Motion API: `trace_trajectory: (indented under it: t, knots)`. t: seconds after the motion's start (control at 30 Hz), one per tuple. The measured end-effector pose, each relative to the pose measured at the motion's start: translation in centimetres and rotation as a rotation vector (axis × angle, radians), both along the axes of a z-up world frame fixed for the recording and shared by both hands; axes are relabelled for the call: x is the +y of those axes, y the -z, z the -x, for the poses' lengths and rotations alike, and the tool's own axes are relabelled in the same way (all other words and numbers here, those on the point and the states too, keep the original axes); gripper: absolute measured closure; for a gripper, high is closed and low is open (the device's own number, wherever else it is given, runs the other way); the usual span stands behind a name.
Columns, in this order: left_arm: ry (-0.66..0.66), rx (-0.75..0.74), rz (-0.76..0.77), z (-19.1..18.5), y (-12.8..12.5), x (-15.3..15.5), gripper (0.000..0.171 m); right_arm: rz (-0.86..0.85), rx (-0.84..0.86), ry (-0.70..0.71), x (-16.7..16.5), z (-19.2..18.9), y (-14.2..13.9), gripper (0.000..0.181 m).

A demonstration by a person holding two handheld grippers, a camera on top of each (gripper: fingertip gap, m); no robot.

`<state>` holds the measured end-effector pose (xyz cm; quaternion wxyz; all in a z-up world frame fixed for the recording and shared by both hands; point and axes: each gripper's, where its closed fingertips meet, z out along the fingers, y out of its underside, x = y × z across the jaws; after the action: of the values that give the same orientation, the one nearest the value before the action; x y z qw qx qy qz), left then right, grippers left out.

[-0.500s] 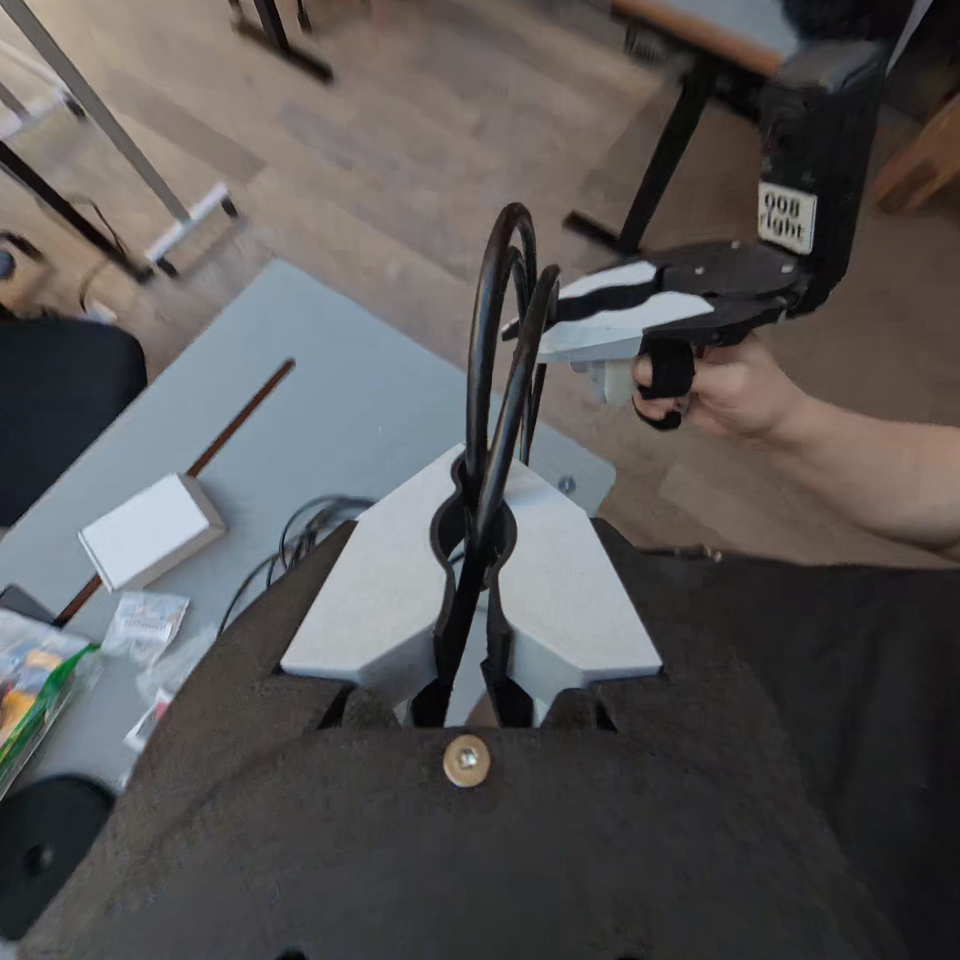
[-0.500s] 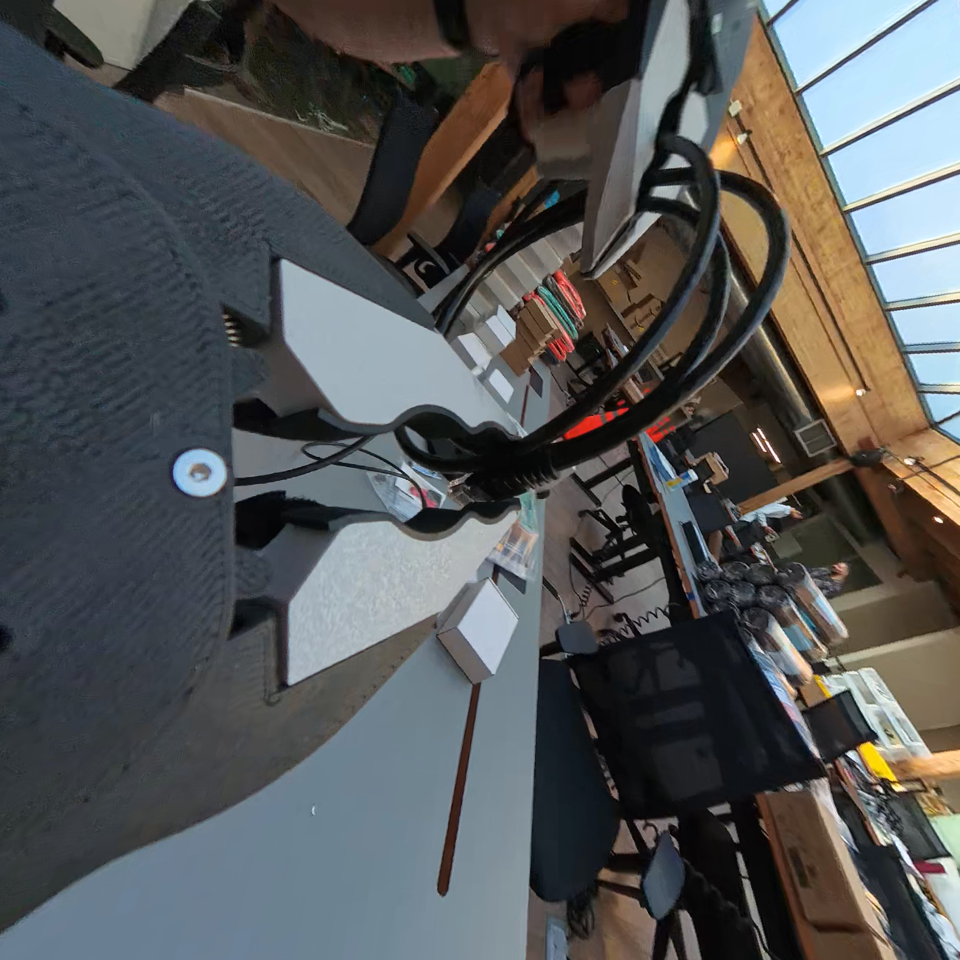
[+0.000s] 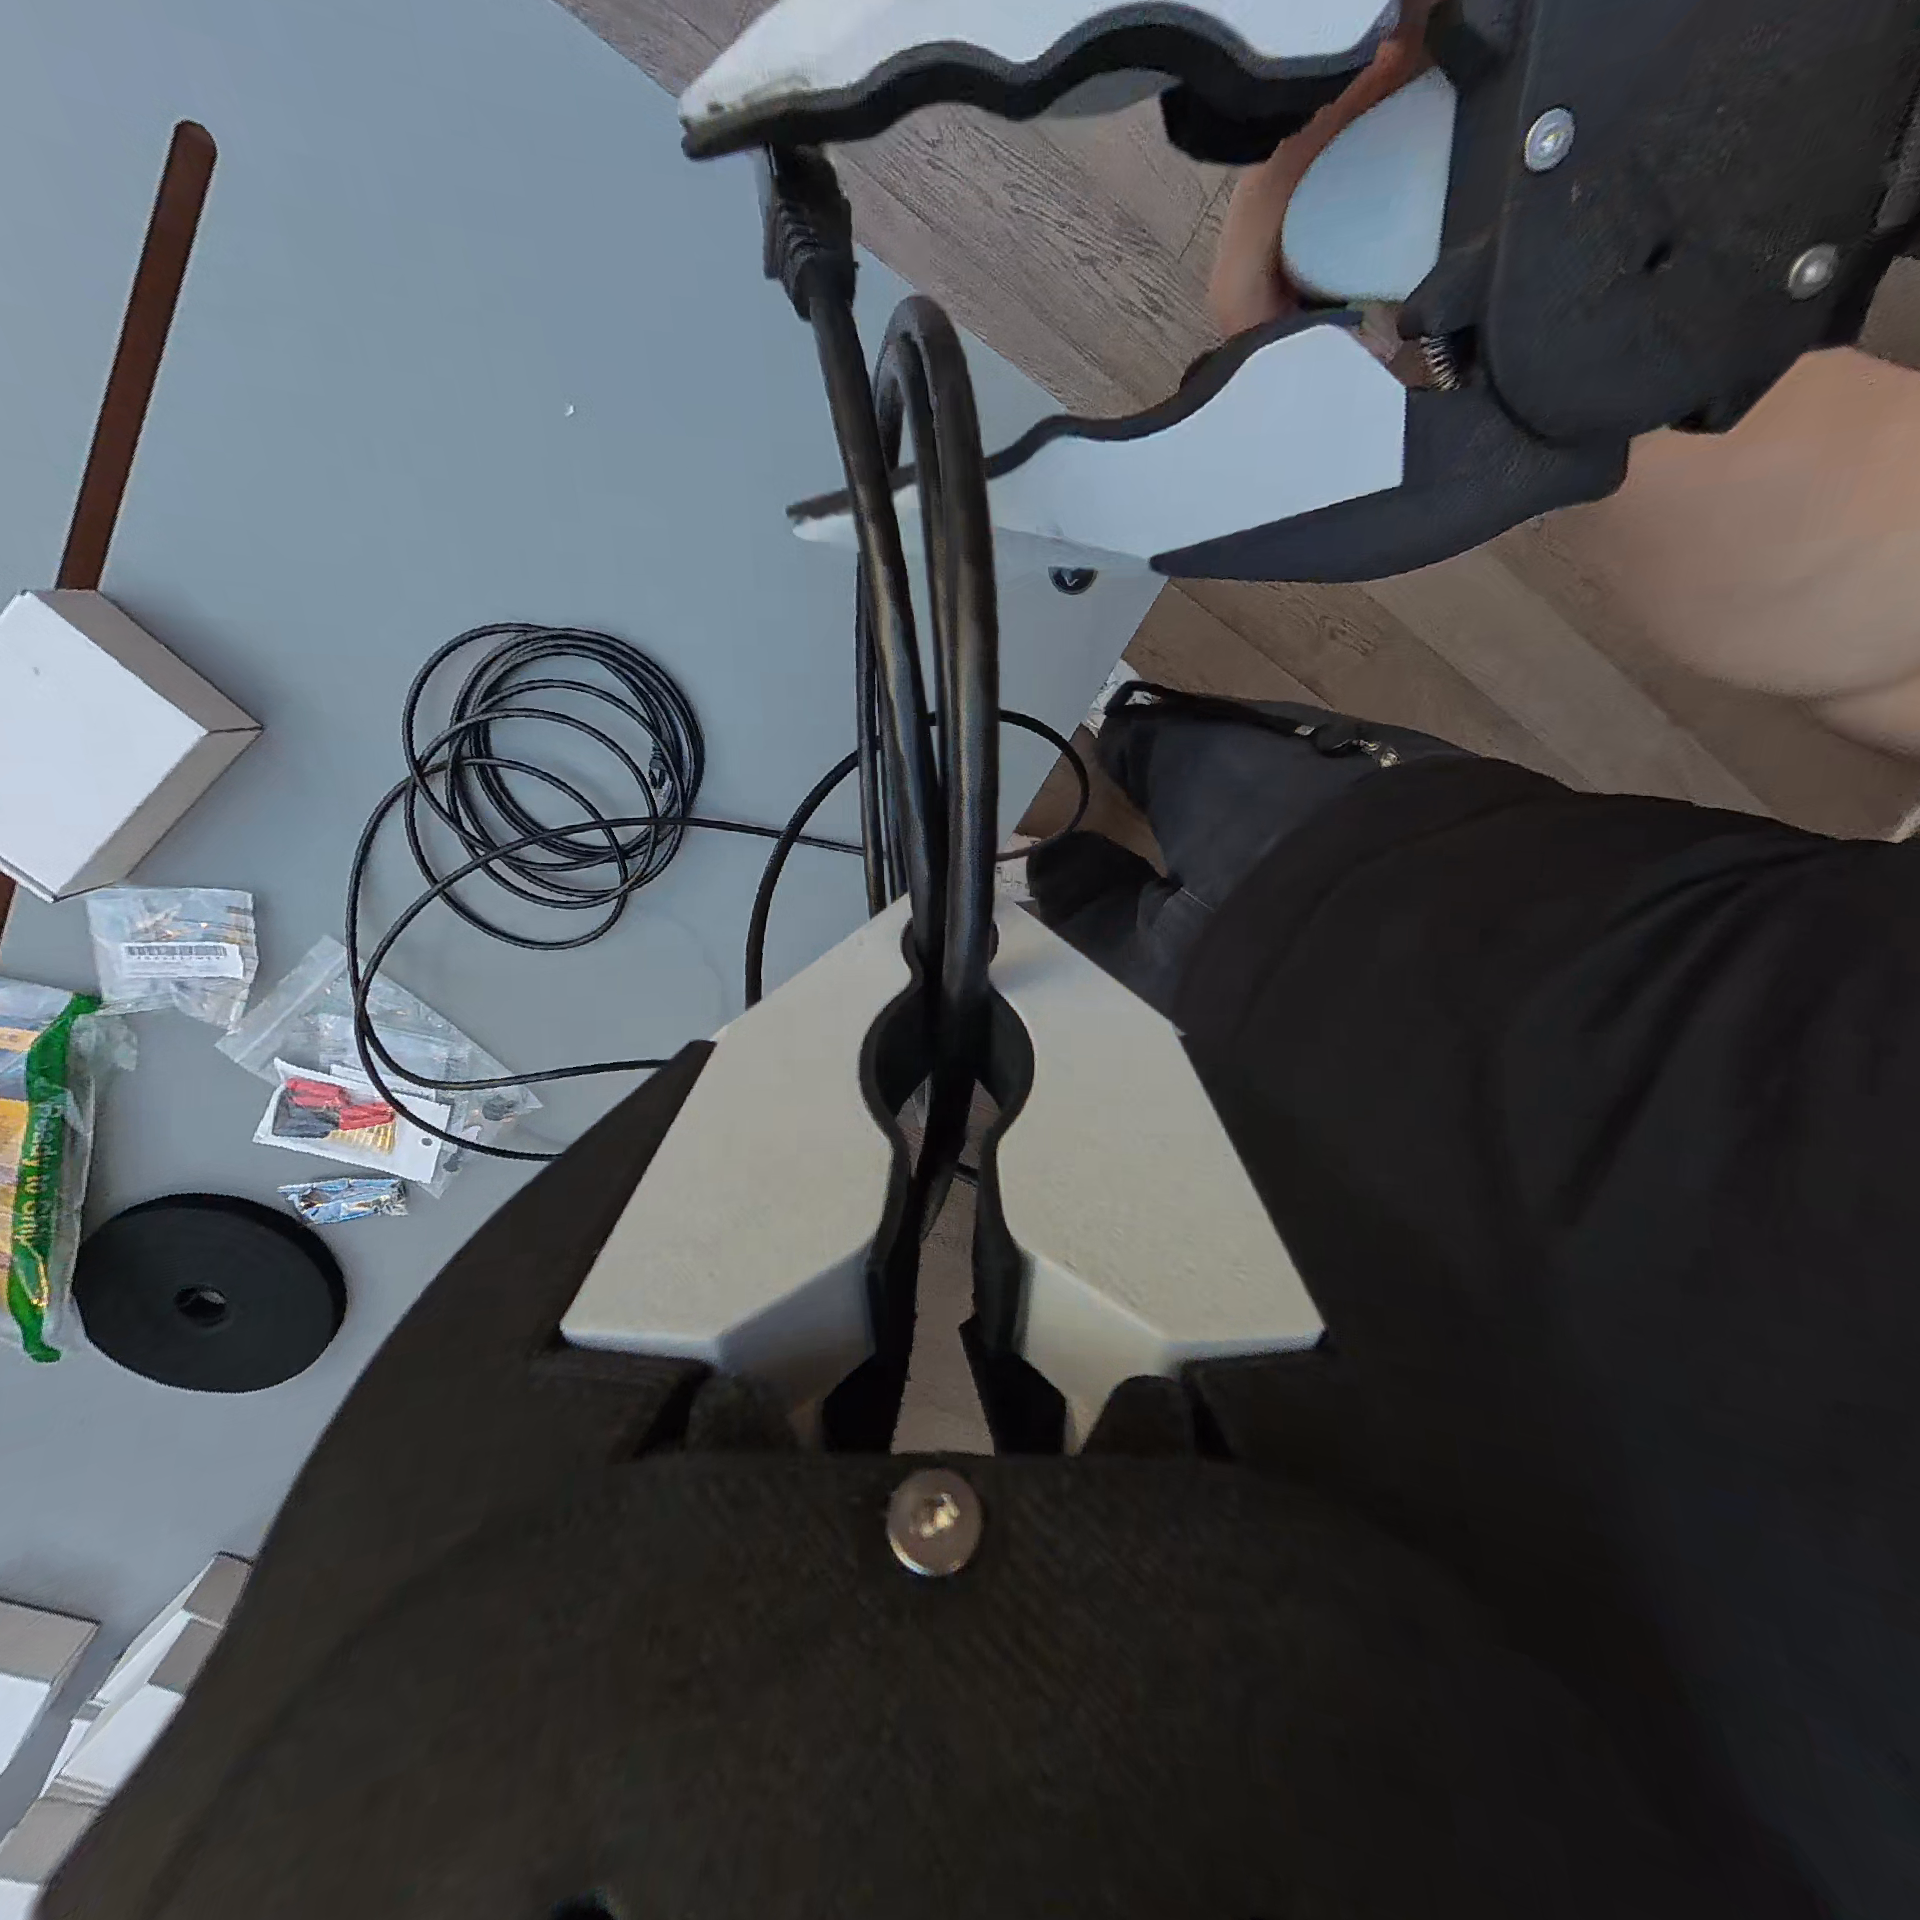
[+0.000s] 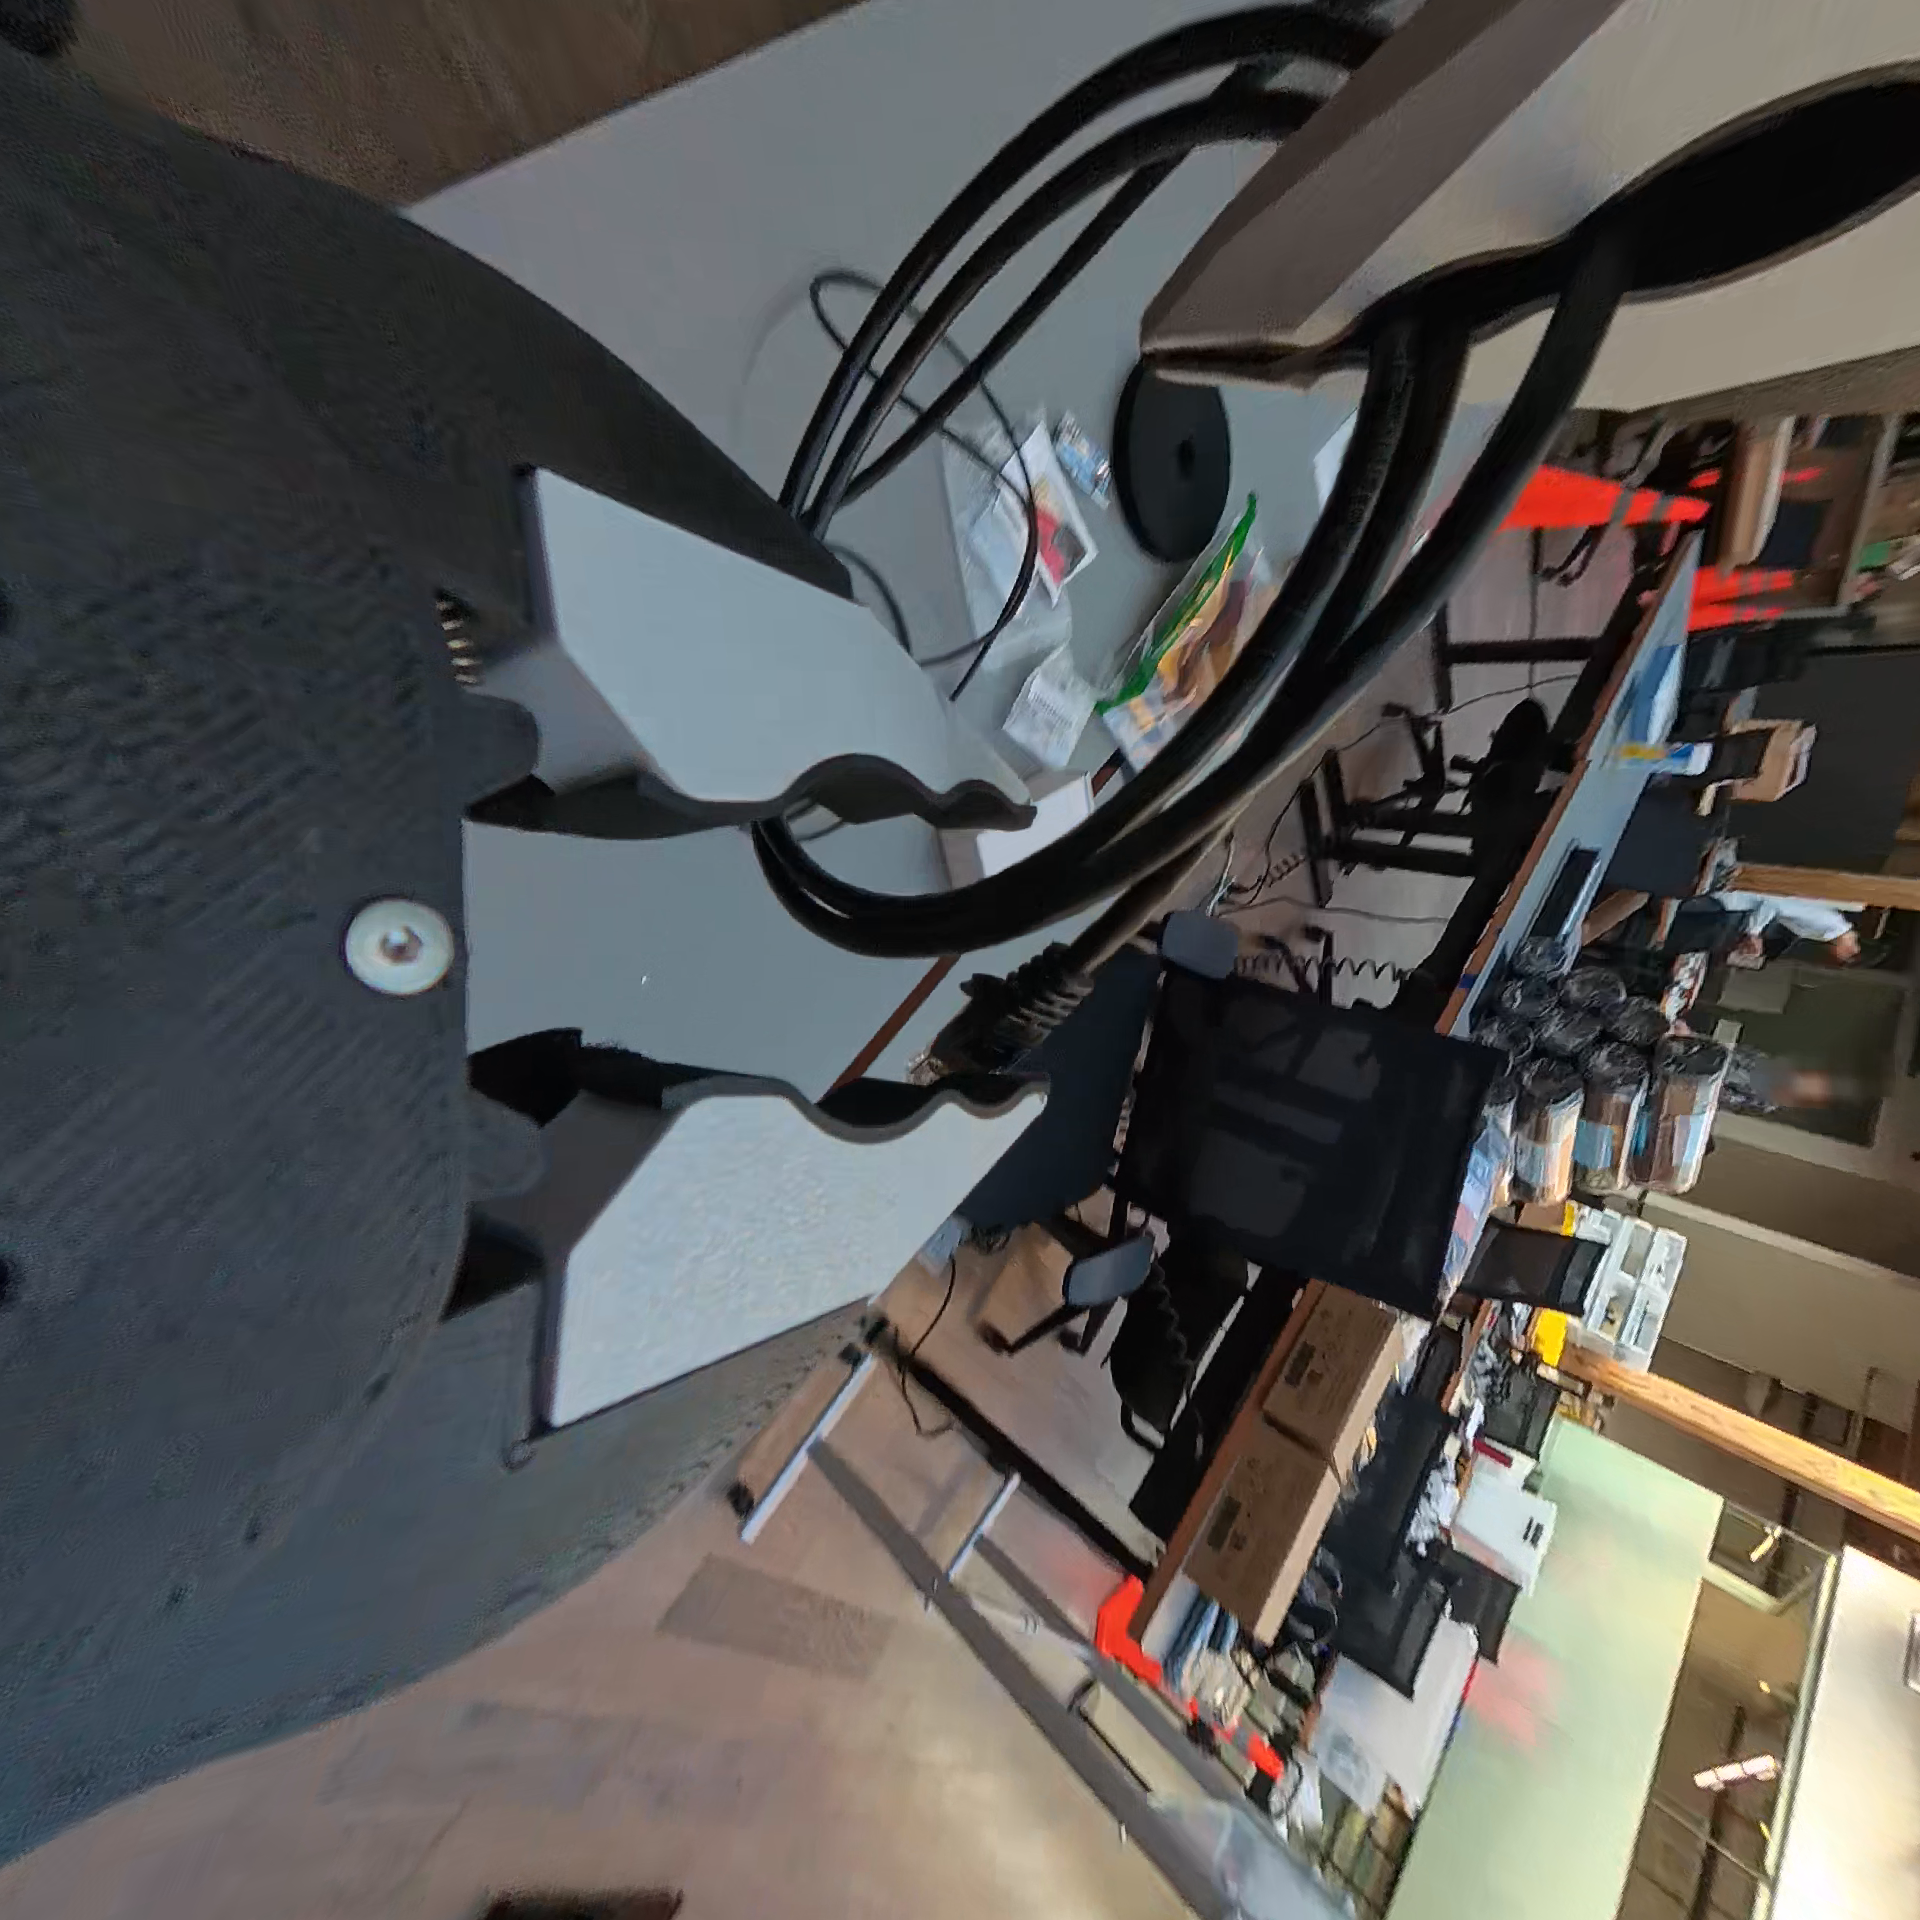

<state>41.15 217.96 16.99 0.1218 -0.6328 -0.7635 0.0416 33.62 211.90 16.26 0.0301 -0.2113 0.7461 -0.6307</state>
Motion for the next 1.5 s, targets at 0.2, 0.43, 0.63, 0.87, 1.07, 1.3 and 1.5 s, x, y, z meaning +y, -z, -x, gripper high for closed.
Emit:
trace_trajectory:
  t: [0.2, 0.43, 0.63, 0.87, 1.07, 1.3, 1.5]
  knots:
    - [0.008, -0.022, 0.028, -0.1, -0.2, 0.2, 0.171, 0.081, 0.333, 0.085, -0.1, 1.3, -1.9, 0.126]
    - [0.021, -0.065, 0.027, -0.9, -0.5, 0.4, 0.171, 0.301, 0.715, -0.060, 1.0, -2.0, -4.0, 0.127]
    - [0.081, -0.013, 0.034, -0.8, -1.1, 0.8, 0.171, 0.246, 0.606, -0.082, 1.1, -3.3, -4.5, 0.180]
    - [0.146, 0.413, -0.092, -0.3, -3.7, 2.9, 0.145, 0.161, 0.278, -0.080, 1.4, -1.0, -8.7, 0.180]
    - [0.111, 0.987, -0.140, -0.8, -8.0, 3.1, 0.142, 0.097, 0.125, -0.110, 1.3, 0.5, -15.3, 0.180]
    - [0.350, 1.418, -0.107, -2.5, -14.4, 5.8, 0.125, -0.166, -0.233, -0.377, 1.8, -3.1, -16.7, 0.180]
    - [0.722, 1.333, -0.001, -5.7, -17.9, 11.1, 0.118, -0.295, -0.369, -0.622, 5.1, -6.0, -19.2, 0.180]
